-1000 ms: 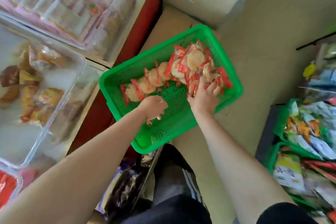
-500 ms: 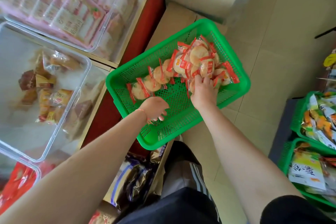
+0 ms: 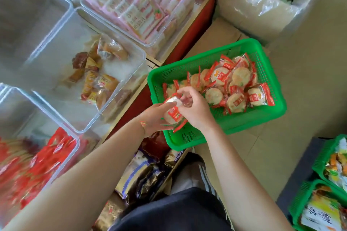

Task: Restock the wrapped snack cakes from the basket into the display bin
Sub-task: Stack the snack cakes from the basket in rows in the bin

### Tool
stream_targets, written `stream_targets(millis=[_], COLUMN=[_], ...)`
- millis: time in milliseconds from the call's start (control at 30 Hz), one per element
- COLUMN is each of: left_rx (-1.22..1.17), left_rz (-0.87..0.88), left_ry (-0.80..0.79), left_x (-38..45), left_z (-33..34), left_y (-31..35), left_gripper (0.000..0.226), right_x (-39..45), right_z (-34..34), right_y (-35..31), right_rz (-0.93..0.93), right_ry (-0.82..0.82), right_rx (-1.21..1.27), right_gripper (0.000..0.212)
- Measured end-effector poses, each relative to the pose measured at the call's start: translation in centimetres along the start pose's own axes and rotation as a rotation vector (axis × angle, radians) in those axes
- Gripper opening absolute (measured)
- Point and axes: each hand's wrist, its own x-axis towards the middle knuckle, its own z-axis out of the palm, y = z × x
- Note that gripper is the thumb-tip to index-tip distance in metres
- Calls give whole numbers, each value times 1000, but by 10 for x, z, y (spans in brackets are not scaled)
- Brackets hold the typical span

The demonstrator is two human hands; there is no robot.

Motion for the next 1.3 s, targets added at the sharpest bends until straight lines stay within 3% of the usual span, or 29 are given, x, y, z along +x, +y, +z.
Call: stream_targets(millis=[100,267,367,467,633,767,800,867,933,1033,1167,1300], left_rx=[-282,-394,-441,-364,57,-350,-435,-487,-560,-703,-695,-593], left_rz=[96,184,243,304,323,347,349,395,528,649,702,684], left_ry=[-85,-149,-110,2,113,123,99,40,14,205,422,548], left_x=[-19,-64,-94,-126,-175,-196,-201,-208,-213,-214,-214,-215], left_z=[-20,-57,-90,-127,-187,-214,-221,-236,-247,-263,-284,-298], left_y=[-2,-12,-25,-41,-72,-91,-96,-109,-119,-128,-133,-138], left_gripper=[27,32,28,32,37,16,19,37,33,16,27,27], right_x=[-3,-2,-4,-10,-34,-58,-62,-69,-71,-68,-72,-70], right_z=[13,32,50,84,163,225,238,260,277,299,325,346], right_y=[-31,-73,-99,-127,-170,-187,-189,-192,-193,-190,-185,-179], right_rz=[-63,-30,-35,-53,-60,-23,-20,-16,-21,-49,32,33], right_ry=[-41,110,142,37,-198,-400,-450,-533,-584,-542,-475,-365], right_rx=[62,230,289,402,505,601,602,562,482,246,-116,-80], right_gripper=[31,19,16,13,17,13,13,18,23,38,57,30])
